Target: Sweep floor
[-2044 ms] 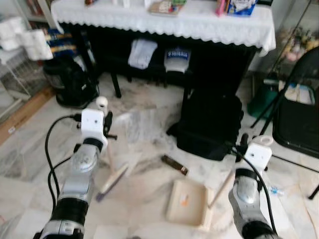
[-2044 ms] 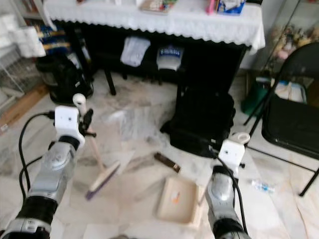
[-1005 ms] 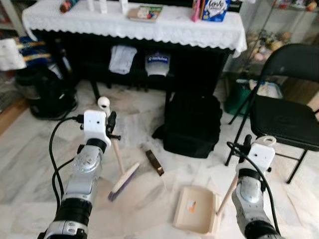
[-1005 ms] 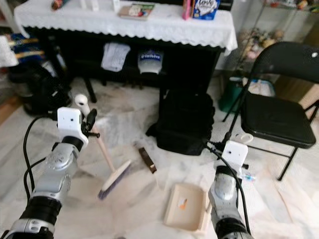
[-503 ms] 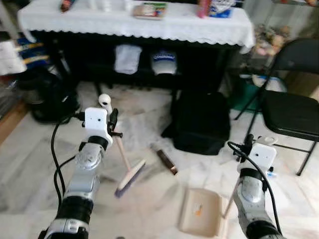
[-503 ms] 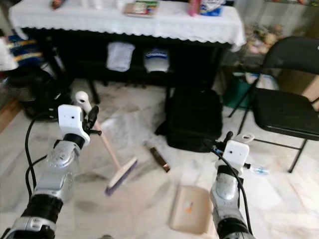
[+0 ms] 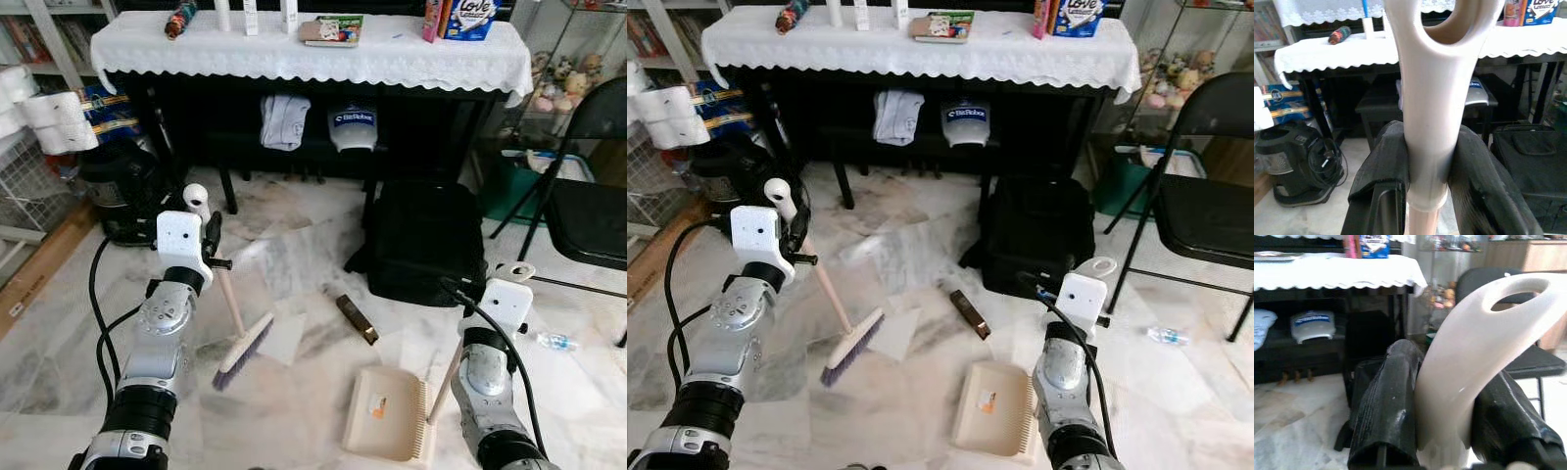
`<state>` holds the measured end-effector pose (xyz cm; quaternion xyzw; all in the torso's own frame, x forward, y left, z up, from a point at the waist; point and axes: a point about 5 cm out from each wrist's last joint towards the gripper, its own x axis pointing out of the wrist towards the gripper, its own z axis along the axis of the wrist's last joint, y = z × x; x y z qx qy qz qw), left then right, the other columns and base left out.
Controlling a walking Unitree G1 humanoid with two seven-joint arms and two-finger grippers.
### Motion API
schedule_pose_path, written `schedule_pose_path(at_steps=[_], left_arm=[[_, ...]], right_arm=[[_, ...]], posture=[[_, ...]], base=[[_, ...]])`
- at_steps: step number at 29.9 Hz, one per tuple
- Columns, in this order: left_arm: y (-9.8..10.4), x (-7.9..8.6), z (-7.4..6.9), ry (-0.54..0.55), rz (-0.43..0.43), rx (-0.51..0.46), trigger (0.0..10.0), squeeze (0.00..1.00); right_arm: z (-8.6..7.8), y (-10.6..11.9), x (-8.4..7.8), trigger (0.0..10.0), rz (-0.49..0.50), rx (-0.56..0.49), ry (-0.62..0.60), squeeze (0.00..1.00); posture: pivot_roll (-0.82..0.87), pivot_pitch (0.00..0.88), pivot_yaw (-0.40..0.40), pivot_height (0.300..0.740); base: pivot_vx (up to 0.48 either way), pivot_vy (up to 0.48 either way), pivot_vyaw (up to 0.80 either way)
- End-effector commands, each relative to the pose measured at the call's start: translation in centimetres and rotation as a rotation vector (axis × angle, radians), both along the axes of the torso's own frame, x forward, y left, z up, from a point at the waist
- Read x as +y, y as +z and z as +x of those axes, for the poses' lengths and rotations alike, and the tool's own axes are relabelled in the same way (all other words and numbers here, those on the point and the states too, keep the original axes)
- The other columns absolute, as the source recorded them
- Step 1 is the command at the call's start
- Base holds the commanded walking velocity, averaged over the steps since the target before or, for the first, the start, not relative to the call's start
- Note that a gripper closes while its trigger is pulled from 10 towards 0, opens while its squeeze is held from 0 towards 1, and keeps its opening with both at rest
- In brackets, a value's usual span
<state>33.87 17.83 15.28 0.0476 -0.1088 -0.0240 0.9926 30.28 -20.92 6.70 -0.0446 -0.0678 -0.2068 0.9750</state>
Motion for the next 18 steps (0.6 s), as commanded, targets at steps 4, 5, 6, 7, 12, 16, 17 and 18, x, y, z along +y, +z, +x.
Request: schedule_pose_path(at_steps=[4,5,6,7,12,16,17,18], left_arm=[[1.0,0.1,0.1,0.007,0.019,-0.049,10.0,0.0],[1.0,0.1,0.1,0.008,0.019,-0.05,10.0,0.0],[1.1,0.1,0.1,0.008,0.018,-0.051,10.0,0.0],[1.1,0.1,0.0,0.009,0.017,-0.051,10.0,0.0],[1.2,0.2,0.0,0.015,0.008,-0.062,10.0,0.0],[1.2,0.2,-0.1,0.022,0.005,-0.069,10.0,0.0],[1.3,0.3,-0.1,0.023,0.004,-0.072,10.0,0.0],[1.4,0.3,-0.1,0.025,0.002,-0.076,10.0,0.0]], right_arm=[[0.2,0.7,-0.4,10.0,-0.006,-0.03,-0.005,0.0],[0.3,0.8,-0.4,10.0,-0.007,-0.032,-0.005,0.0],[0.3,0.9,-0.4,10.0,-0.009,-0.036,-0.005,0.0],[0.3,0.9,-0.4,10.0,-0.011,-0.038,-0.005,0.0],[0.6,1.7,-0.5,10.0,-0.03,-0.067,0.001,0.0],[0.8,2.1,-0.4,10.0,-0.035,-0.083,0.007,0.0],[0.8,2.1,-0.4,10.0,-0.034,-0.085,0.007,0.0],[0.8,2.2,-0.4,10.0,-0.034,-0.087,0.008,0.0]], posture=[[0.07,0.081,0.009,0.74],[0.07,0.081,0.009,0.74],[0.07,0.083,0.008,0.74],[0.07,0.083,0.008,0.74],[0.06,0.086,0.005,0.74],[0.06,0.086,0.004,0.74],[0.06,0.084,0.004,0.74],[0.06,0.084,0.004,0.74]], base=[[0.137,0.0,0.0],[0.304,0.0,0.0],[0.304,0.0,0.0],[0.304,0.0,0.0],[0.319,0.0,0.0],[0.363,0.0,0.0],[0.382,0.0,0.0],[0.386,0.0,0.0]])
